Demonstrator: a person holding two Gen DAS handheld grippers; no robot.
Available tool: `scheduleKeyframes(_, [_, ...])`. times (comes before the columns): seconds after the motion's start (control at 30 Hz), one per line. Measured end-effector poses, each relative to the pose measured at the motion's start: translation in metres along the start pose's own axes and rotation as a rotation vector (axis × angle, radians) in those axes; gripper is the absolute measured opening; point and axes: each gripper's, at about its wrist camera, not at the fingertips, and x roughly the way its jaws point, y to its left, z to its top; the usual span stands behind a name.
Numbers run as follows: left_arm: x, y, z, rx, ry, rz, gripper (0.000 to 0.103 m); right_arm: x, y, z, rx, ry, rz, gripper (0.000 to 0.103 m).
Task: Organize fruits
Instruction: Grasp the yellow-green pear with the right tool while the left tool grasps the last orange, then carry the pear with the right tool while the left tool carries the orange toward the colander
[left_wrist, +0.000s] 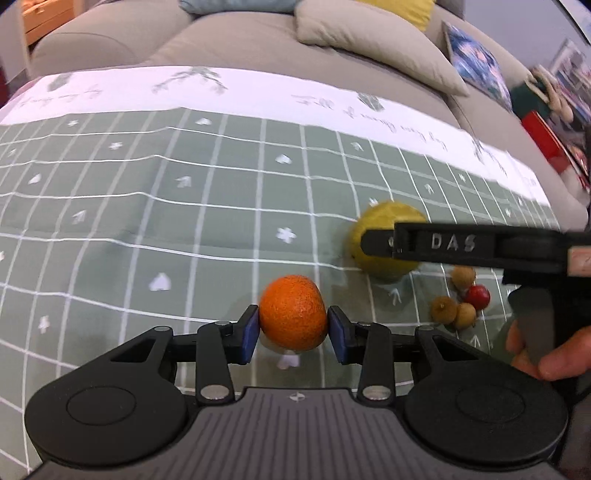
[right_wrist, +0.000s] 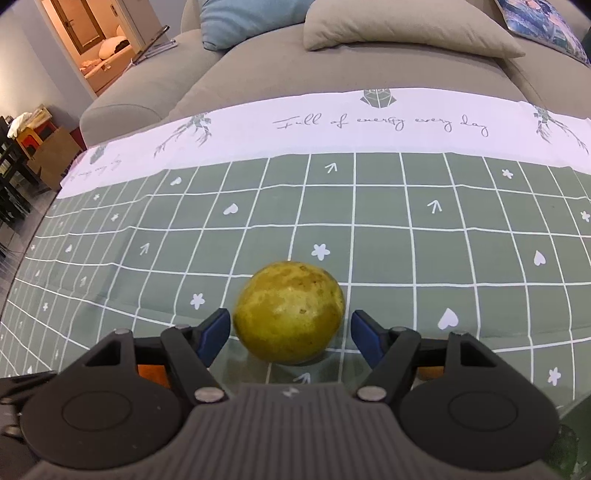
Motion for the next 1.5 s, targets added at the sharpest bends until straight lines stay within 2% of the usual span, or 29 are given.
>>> scheduleKeyframes(0.33, [-0.020, 0.015, -0.004, -0.043, -0.012, 0.018, 0.044, 0.010, 0.006, 0.001, -0.012, 0.010, -0.010, 0.065])
scheduleKeyframes(0.57, [-0.036, 0.014, -0.007, -0.051, -0.034, 0.009, 0.044, -0.003, 0.007, -0.007, -0.013, -0.003, -0.004, 0.064])
scheduleKeyframes(1.07, [-0.092, -0.011, -0.026, -0.041, -0.127, -0.030, 0.044, -0.112, 0.020, -0.058, -0.126, -0.115, 0.080, 0.064])
scheduleKeyframes(1.27, [-0.109, -0.035, -0.037, 0.001, -0.144, -0.069, 0.044, -0.162, 0.006, -0.087, -0.120, -0.154, 0.079, 0.064])
scheduleKeyframes(1.5, [-0.113, -0.069, -0.050, 0.042, -0.128, -0.133, 0.044, -0.196, -0.023, -0.120, -0.081, -0.156, 0.051, 0.064])
